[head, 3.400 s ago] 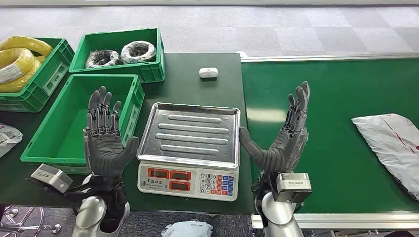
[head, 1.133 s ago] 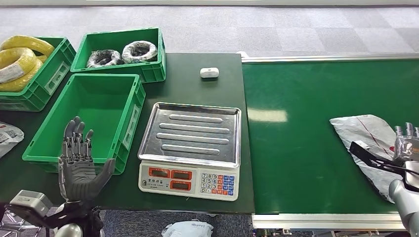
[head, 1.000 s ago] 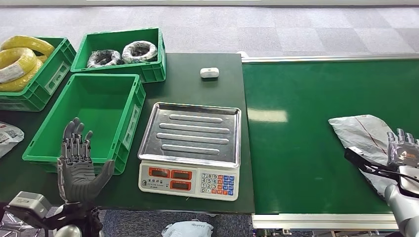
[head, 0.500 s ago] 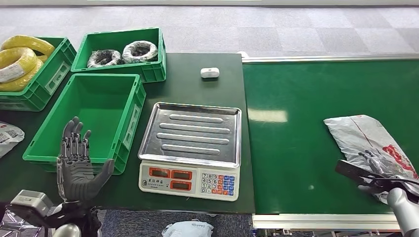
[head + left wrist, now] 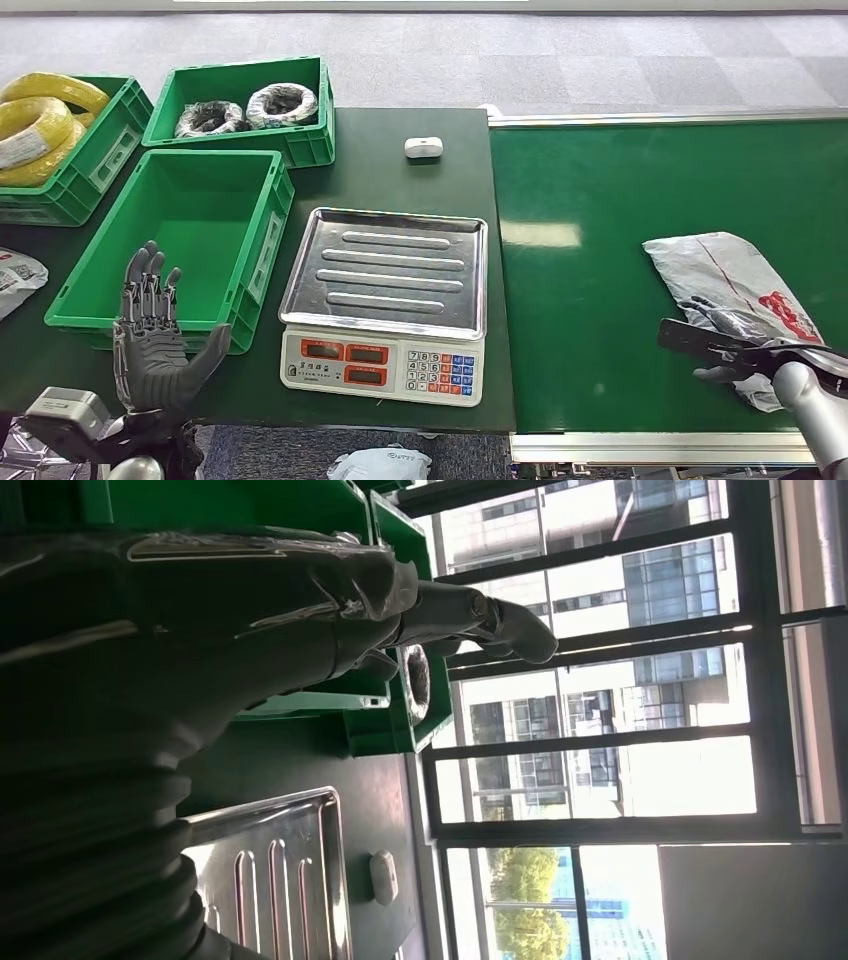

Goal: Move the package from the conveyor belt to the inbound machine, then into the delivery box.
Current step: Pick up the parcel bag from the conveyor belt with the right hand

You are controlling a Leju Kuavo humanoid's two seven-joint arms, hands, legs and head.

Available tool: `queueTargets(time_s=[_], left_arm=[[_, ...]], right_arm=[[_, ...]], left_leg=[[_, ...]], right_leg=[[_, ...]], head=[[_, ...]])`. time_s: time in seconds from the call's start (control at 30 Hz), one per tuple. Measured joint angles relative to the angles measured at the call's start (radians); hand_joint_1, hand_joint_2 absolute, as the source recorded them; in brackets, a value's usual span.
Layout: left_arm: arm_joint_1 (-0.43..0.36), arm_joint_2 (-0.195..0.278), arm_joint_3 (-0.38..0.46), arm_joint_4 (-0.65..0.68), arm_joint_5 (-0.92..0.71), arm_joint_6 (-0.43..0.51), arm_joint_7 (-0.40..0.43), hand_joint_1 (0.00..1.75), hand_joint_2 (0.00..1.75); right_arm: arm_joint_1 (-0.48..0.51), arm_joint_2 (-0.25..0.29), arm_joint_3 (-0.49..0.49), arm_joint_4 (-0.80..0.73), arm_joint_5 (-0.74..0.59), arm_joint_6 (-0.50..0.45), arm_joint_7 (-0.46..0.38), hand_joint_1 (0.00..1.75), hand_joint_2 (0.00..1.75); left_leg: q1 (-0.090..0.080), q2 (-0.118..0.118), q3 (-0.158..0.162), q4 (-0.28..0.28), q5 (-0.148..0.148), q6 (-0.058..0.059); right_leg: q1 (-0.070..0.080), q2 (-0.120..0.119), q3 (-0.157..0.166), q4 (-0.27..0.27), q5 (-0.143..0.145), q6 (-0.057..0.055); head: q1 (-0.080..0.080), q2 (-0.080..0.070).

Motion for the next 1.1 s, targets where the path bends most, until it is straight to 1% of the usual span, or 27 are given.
queueTargets(time_s=[0.1,0.2,0.27,0.4,0.57,0.7,0.83,1.0,1.1], left_arm=[[-0.005,0.000,0.000,0.000,-0.006,0.010,0.005,0.00,1.75],[-0.008,0.000,0.000,0.000,-0.008,0.023,0.012,0.00,1.75],[-0.006,0.000,0.000,-0.001,-0.010,0.036,0.014,0.00,1.75],[0.011,-0.001,0.000,-0.015,-0.016,0.059,0.015,0.00,1.75],[0.018,-0.002,0.002,-0.024,-0.017,0.062,0.015,0.00,1.75],[0.012,-0.002,0.002,-0.022,-0.017,0.051,0.014,0.00,1.75],[0.005,-0.002,0.002,-0.017,-0.017,0.042,0.012,0.00,1.75],[0.002,-0.004,0.004,-0.015,-0.022,0.033,0.009,0.00,1.75],[0.002,-0.006,0.007,-0.014,-0.022,0.025,0.005,0.00,1.75]], right_arm=[[-0.025,-0.019,0.057,-0.007,-0.082,0.090,-0.053,0.00,1.75],[-0.051,-0.025,0.110,-0.014,-0.123,0.104,-0.057,0.00,1.75],[-0.081,-0.025,0.152,-0.014,-0.120,0.080,-0.025,0.00,1.75],[-0.159,-0.026,0.244,0.011,-0.061,-0.011,0.086,0.00,1.75],[-0.210,-0.030,0.309,0.044,-0.034,-0.031,0.119,0.00,1.75],[-0.219,-0.064,0.330,0.081,-0.055,-0.024,0.133,0.00,1.75],[-0.207,-0.099,0.332,0.126,-0.074,-0.057,0.157,0.00,1.75],[-0.195,-0.106,0.323,0.224,-0.044,-0.131,0.245,0.00,1.75],[-0.186,-0.106,0.318,0.273,-0.039,-0.133,0.245,0.00,1.75]], left_leg=[[0.000,0.000,0.000,0.000,0.000,0.000],[0.000,0.000,0.000,0.000,0.000,0.000],[0.000,0.001,0.000,0.000,0.000,0.000],[0.000,0.001,0.001,0.000,0.000,0.000],[0.000,0.000,0.000,0.000,0.000,0.000],[0.000,-0.003,0.000,0.000,0.000,0.000],[0.000,-0.003,-0.001,0.000,0.000,0.000],[0.000,-0.003,-0.001,0.000,-0.001,0.001],[0.000,-0.003,0.000,0.000,-0.001,0.001]], right_leg=[[0.000,0.000,0.000,0.000,0.000,0.000],[0.000,0.000,0.000,0.000,0.000,0.000],[0.000,0.001,0.000,0.000,0.000,0.000],[0.000,0.001,0.000,0.000,0.000,0.000],[0.000,0.000,0.000,0.000,0.000,0.000],[0.000,-0.002,0.000,0.000,0.000,0.000],[0.000,-0.002,0.000,0.000,0.000,0.000],[0.000,-0.002,0.000,0.000,0.000,0.000],[0.000,-0.002,0.000,0.000,0.000,0.000]], head=[[0.000,0.000],[0.000,0.000],[0.000,0.000],[0.000,0.000],[0.000,0.000],[0.000,0.000],[0.000,0.000],[0.000,0.000],[0.000,0.000]])
